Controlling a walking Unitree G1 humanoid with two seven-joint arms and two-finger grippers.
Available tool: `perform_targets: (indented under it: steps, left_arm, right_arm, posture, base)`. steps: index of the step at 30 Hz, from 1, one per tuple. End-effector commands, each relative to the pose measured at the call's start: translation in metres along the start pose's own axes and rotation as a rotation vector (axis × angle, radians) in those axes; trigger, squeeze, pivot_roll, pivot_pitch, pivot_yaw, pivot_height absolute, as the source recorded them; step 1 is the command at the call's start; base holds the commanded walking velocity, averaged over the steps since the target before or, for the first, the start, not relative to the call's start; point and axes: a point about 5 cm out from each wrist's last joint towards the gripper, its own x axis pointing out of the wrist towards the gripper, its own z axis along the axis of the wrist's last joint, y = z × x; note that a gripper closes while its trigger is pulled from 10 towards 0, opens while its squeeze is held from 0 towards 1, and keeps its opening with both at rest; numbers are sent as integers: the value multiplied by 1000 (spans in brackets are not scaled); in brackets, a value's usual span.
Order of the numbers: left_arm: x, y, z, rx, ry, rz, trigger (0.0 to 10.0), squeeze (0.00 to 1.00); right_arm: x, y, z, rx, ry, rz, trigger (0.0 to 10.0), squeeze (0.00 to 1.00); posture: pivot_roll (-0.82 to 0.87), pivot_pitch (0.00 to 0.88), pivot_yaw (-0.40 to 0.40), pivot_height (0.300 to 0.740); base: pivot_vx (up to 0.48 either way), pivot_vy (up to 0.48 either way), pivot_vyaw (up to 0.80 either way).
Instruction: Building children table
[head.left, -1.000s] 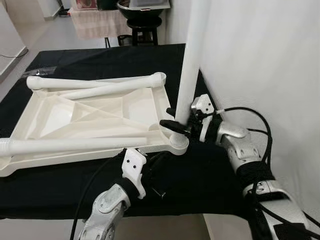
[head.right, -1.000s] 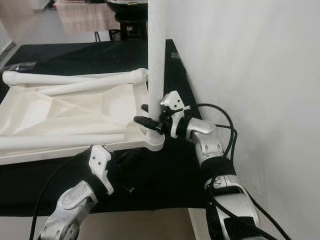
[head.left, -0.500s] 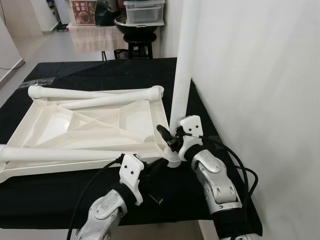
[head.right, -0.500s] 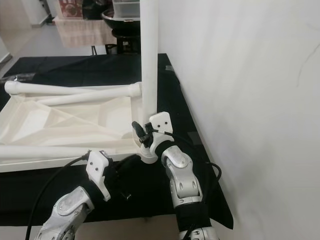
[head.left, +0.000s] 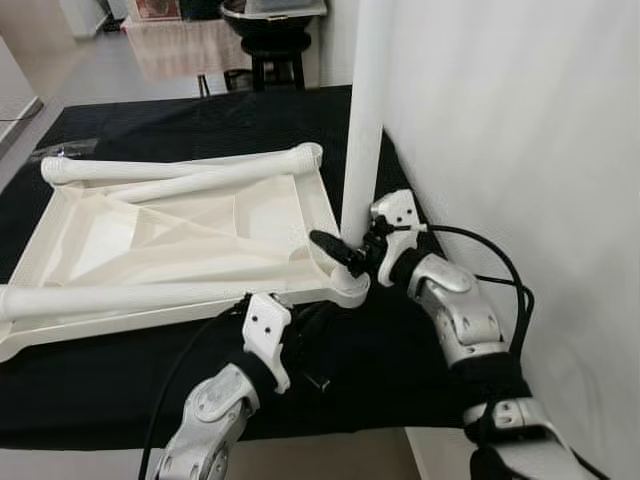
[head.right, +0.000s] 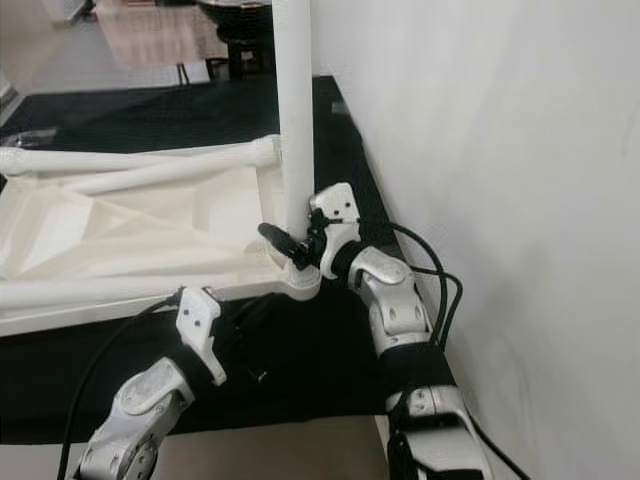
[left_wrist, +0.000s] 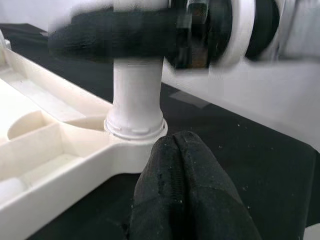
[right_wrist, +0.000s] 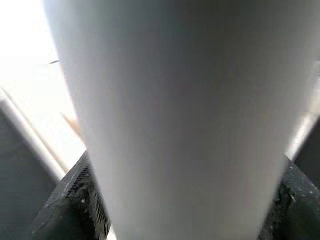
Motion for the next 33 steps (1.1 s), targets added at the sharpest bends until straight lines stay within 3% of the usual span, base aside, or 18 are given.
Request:
perform_targets:
  steps: [1,3,4,12,16,18,19,20,21,23,24,25,26,27,30,31,33]
  left_arm:
    - [-2,1,-3,-9,4,8,10000,0]
    - [-2,1,-3,-9,4,9,10000,0]
    - [-2,1,-3,-10,4,9,10000,0]
    - [-1,-2,-3,-12,1,8,10000,0]
    - [-2,-3,-2,-13,-3,6,10000,0]
    - [-2,-3,-2,-13,-3,6,10000,0]
    - [-3,-3,-2,-14,-5,6,10000,0]
    - [-4,-3,-1,-14,-5,5,10000,0]
    - [-4,-3,-1,-14,-5,5,10000,0]
    - [-5,-2,0,-13,-5,4,10000,0]
    - [-5,-2,0,-13,-5,4,10000,0]
    - [-5,-1,0,-12,-4,3,10000,0]
    - [-5,-1,0,-12,-4,3,10000,0]
    - [-5,-1,0,-12,-3,3,10000,0]
    - [-4,0,-1,-12,-2,3,10000,0]
    - [-4,0,0,-7,-2,7,10000,0]
    - [-4,0,0,-4,-2,9,10000,0]
  right_arm:
    - [7,6,1,-4,-10,84,10000,0]
    - [7,5,2,-5,-4,109,10000,0]
    - [8,2,4,20,-15,135,0,0]
    - [4,-6,1,68,-35,126,0,0]
    - [-16,-6,-16,49,-6,38,0,0]
    - [-16,-6,-16,49,-6,38,0,0]
    - [-22,-4,-24,59,20,-43,0,0]
    - [-25,-4,-39,85,79,-304,0,0]
    - [-25,-4,-39,85,79,-304,0,0]
    - [-41,23,-70,191,196,-721,0,0]
    - [-41,23,-70,191,196,-721,0,0]
    - [-35,45,-73,179,208,-686,0,0]
    - [-35,45,-73,179,208,-686,0,0]
    - [-25,55,-70,163,187,-588,0,0]
    - [-10,50,-66,136,174,-504,0,0]
    - [-7,45,-66,136,188,-509,7725,0]
    - [-5,43,-66,136,201,-517,7725,0]
  posture:
    - [38,72,-19,740]
    - [42,69,-23,740]
    - [47,69,-24,740]
    - [45,75,-25,740]
    - [37,86,-24,740]
    - [37,86,-24,740]
    - [30,92,-25,740]
    - [26,97,-17,740]
    - [26,97,-17,740]
    - [23,105,-12,740]
    - [23,105,-12,740]
    - [24,102,-4,740]
    - [24,102,-4,740]
    - [14,89,-10,740]
    - [42,85,-21,740]
    - [41,84,-18,740]
    - [41,84,-18,740]
  base:
    - [0,0,0]
    - [0,0,0]
    - [0,0,0]
    - [0,0,0]
    - [0,0,0]
    - [0,0,0]
    - [0,0,0]
    - [0,0,0]
    - [0,0,0]
    - [0,0,0]
    - [0,0,0]
    - [0,0,0]
    - [0,0,0]
    - [0,0,0]
    - [0,0,0]
    - [0,0,0]
    - [0,0,0]
